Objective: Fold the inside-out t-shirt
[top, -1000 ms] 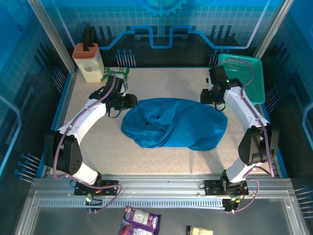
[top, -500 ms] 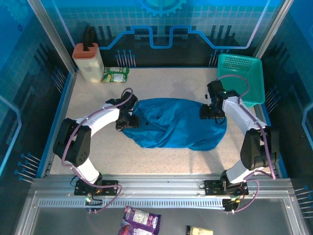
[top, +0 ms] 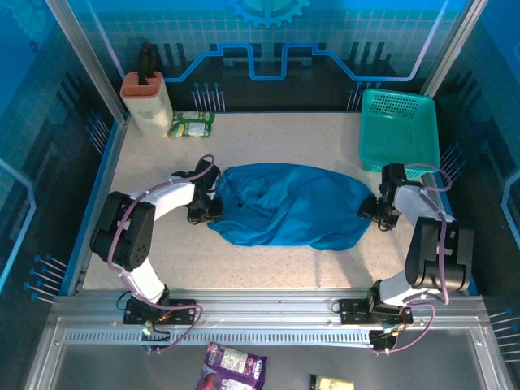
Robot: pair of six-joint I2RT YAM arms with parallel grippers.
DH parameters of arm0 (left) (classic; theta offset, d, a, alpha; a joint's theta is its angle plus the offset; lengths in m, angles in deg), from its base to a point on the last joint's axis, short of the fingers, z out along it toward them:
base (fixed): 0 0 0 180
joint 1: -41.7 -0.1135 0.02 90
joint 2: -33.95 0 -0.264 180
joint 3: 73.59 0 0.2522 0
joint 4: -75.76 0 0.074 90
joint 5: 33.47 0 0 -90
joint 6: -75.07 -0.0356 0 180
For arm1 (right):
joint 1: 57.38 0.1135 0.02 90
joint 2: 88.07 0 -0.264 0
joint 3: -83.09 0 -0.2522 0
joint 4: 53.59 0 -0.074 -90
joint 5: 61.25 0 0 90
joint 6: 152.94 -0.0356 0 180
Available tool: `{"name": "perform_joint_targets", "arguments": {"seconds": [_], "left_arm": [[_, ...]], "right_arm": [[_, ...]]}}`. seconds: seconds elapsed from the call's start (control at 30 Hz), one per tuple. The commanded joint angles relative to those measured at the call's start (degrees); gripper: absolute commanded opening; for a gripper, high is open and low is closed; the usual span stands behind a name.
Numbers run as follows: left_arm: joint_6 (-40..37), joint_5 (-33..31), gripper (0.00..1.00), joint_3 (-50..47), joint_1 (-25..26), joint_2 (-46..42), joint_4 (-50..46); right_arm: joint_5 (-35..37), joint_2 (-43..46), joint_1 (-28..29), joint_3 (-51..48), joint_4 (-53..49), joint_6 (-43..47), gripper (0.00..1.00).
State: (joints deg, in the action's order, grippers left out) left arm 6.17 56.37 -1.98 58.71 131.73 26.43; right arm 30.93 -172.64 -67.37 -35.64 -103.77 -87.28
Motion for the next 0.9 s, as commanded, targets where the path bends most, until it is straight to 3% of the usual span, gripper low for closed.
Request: {"name": "perform_joint_targets", "arguments": {"seconds": [0.0, 0.13, 0.17, 0.23, 0.33, 0.6, 0.77, 0.87], "left_arm": [[0.91, 1.34, 0.07, -0.80, -0.71, -3.80, 1.73], [0.79, 1.82, 0.04, 0.19, -1.27, -6.15, 1.48], [0.78, 1.98, 0.03, 0.53, -1.36, -6.60, 1.32], [0.87, 2.09, 0.00, 1.28, -1.61, -8.15, 1.11], [0.83, 2.80, 0.00, 3.12, -2.28, -11.89, 1.81], [-0.08, -0.42, 0.00, 18.02, -6.98, -22.66, 3.48], [-1.06, -1.68, 0.00, 31.99, -8.04, -20.52, 8.36], [-1.50, -2.10, 0.00, 40.90, -8.14, -15.59, 11.62]], "right_arm": [[-8.56, 3.57, -2.42, -5.46, 7.97, -5.64, 0.59], [-14.28, 2.35, -2.65, -7.53, 10.68, -6.33, 0.49], [-15.12, 2.01, -2.57, -7.68, 11.02, -6.40, 0.43], [-16.18, 3.19, -2.51, -8.23, 11.45, -6.94, 0.20], [-16.83, 8.87, -1.87, -8.71, 10.48, -7.48, 0.00], [-15.11, 28.42, 0.57, 2.11, -4.49, -6.18, 0.00], [-16.36, 36.19, 1.78, 12.09, -9.56, -4.78, 0.00], [-21.41, 38.87, 3.19, 16.60, -9.06, -4.15, 0.00]]}}
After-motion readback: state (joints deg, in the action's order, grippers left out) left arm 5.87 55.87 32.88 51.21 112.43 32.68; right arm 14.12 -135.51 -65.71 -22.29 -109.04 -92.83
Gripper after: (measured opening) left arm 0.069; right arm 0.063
